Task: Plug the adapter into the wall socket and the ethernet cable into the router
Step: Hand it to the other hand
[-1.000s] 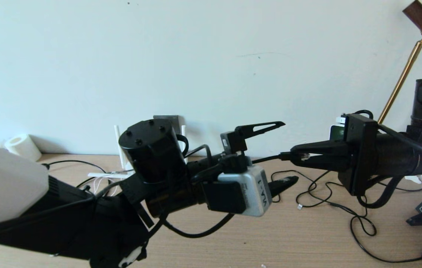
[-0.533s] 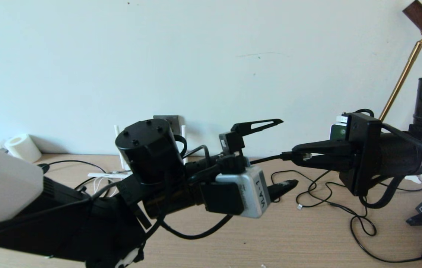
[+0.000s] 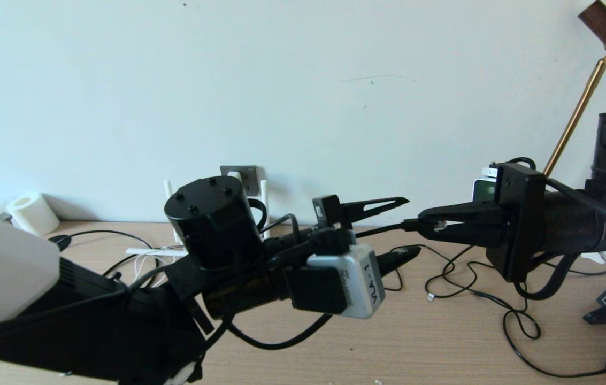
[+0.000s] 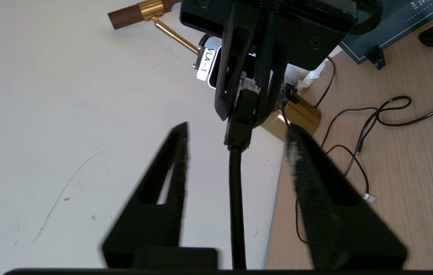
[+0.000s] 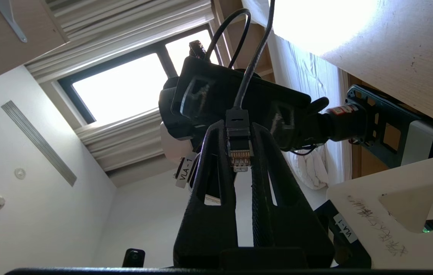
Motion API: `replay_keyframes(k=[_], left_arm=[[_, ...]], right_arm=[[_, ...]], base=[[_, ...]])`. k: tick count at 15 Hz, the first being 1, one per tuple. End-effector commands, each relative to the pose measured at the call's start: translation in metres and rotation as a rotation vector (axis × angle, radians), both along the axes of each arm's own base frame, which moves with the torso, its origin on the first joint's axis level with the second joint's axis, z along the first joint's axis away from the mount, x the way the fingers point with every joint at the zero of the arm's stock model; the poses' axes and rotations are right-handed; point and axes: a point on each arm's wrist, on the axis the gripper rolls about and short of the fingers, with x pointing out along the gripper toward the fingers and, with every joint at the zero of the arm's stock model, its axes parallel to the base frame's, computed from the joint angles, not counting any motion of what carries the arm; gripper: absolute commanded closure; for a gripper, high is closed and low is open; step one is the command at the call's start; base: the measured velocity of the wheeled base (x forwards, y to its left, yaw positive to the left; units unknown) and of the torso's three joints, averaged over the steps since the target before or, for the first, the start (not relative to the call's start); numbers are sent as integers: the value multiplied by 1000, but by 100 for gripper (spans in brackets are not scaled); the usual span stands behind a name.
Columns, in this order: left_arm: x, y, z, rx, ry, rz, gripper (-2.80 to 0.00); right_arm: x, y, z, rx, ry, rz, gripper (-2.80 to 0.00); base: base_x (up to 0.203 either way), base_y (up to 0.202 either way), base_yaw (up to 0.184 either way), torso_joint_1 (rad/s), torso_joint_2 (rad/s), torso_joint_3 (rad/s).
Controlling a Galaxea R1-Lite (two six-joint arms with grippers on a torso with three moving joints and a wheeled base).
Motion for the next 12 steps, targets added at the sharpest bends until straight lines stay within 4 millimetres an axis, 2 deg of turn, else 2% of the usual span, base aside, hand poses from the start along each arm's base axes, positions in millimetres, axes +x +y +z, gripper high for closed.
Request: replay_keyframes(k=[1, 11, 12], left_arm=[[-1, 1, 1, -3, -10, -1, 0], [-2, 0, 1, -5, -11, -6, 0], [-2, 0, 1, -4, -9, -7, 0]], right_arm=[[1, 0, 0, 3, 8, 6, 0], [-1, 0, -3, -8, -26, 11, 0], [-1, 0, -4, -11, -32, 12, -280]], base=[[0, 0, 0, 0, 0, 0], [0, 0, 0, 0, 0, 0], [0, 0, 0, 0, 0, 0]])
